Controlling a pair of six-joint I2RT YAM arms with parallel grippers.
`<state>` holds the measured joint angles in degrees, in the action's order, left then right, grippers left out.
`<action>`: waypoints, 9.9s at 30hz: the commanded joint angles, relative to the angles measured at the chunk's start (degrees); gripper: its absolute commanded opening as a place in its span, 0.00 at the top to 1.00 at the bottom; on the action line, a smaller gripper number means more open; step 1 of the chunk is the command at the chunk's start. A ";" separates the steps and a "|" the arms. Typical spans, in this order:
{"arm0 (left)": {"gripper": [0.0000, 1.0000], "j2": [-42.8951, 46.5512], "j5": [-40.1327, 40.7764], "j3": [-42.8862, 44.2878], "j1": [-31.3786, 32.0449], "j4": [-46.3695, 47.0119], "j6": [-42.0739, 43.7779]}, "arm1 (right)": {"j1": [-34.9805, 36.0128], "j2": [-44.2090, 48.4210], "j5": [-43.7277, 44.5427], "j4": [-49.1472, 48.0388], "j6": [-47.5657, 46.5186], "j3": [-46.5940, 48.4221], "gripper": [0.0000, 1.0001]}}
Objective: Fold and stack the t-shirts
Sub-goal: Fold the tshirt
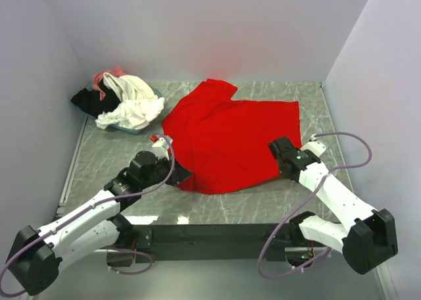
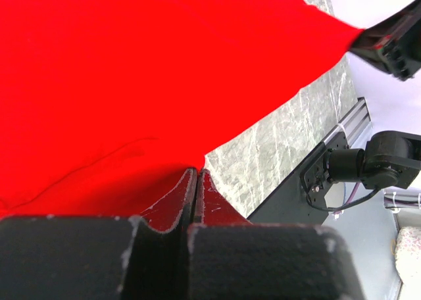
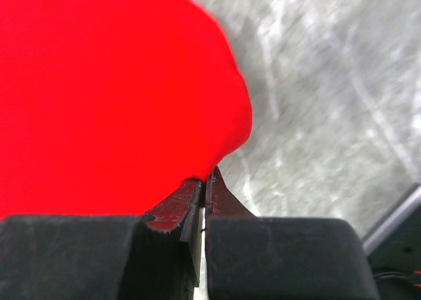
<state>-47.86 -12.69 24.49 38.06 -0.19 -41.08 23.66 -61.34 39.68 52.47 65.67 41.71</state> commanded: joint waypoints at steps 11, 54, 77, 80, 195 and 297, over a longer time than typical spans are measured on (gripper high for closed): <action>0.99 1.01 -1.38 0.29 -0.27 2.82 1.00 | -0.28 -7.89 6.11 -0.17 -9.94 5.03 0.97; 0.99 1.01 0.73 0.12 -0.10 1.42 1.09 | -2.21 -29.45 -8.74 -19.59 -26.64 13.30 0.45; 0.99 1.10 1.79 0.38 0.34 0.63 1.27 | -5.55 -32.79 -12.52 -21.88 -32.79 14.45 0.51; 0.99 1.18 2.05 0.38 0.34 0.54 1.27 | -5.64 -29.98 -15.33 -23.46 -34.55 12.78 0.53; 0.99 11.48 14.62 2.05 2.11 -8.43 -11.57 | -11.00 14.95 -38.64 -17.03 -29.90 3.02 1.00; 0.20 -35.31 11.80 27.39 -20.40 11.69 1.71 | -25.95 -14.87 -25.53 -38.40 -39.66 8.13 0.25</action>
<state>-89.27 -3.64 57.71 17.69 8.82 -38.65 -2.04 -80.49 15.31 16.10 25.19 52.82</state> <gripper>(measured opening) 0.807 0.746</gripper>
